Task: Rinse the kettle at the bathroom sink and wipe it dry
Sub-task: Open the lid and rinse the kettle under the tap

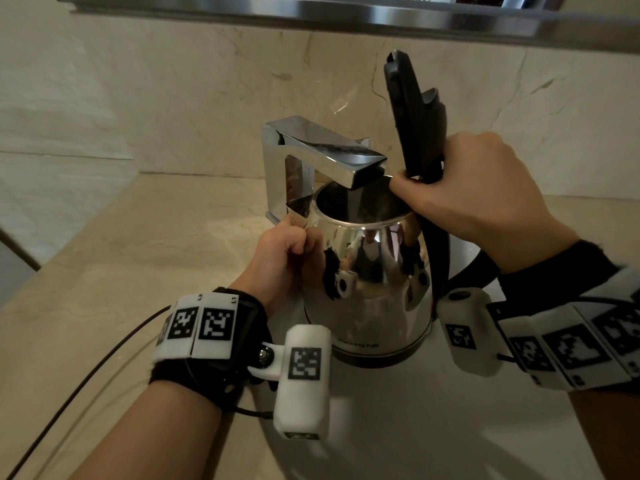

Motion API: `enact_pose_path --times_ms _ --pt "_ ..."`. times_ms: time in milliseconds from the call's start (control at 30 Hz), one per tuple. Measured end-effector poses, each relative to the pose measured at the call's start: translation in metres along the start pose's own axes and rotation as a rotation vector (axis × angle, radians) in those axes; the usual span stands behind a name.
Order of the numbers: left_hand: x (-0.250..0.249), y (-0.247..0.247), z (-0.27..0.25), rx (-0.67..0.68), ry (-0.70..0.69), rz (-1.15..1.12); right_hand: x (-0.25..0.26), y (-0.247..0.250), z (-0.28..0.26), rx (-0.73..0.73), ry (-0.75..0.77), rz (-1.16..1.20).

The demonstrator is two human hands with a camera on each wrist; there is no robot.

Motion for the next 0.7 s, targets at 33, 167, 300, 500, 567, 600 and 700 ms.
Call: enact_pose_path --times_ms 33,167,300,500,567,600,700 --pt "-0.0005 -0.0002 -0.0006 -0.002 -0.001 0.0 -0.0001 -0.0006 0.0 0.004 0.002 -0.001" --pt "-0.0009 -0.0006 -0.0008 -0.036 0.002 -0.025 0.0002 -0.0015 -0.0005 0.011 0.004 -0.009" --pt "-0.0011 -0.0009 -0.0009 -0.045 0.003 -0.016 0.0006 -0.0013 -0.0003 0.007 0.01 -0.015" --pt "-0.0005 -0.0009 -0.0003 -0.042 0.007 -0.004 0.001 -0.0014 -0.0017 0.01 0.007 -0.019" --pt "0.0003 0.0002 0.001 -0.053 0.005 0.004 0.0006 -0.0007 -0.0014 0.01 0.003 -0.018" --pt "0.001 0.0011 0.0022 -0.059 0.007 0.003 0.0004 -0.0006 -0.0013 0.012 0.004 -0.016" --pt "0.0039 0.0041 0.0057 -0.07 0.0 0.038 0.0004 -0.0009 -0.0012 0.025 0.006 -0.009"
Point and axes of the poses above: each hand's wrist, its own z-axis towards the middle knuckle, its own y-axis out of the back of the hand, x = y × z, the point moved 4 cm from there along z, towards the middle knuckle, and after that the axes turned 15 degrees about -x, right-handed, at the moved point
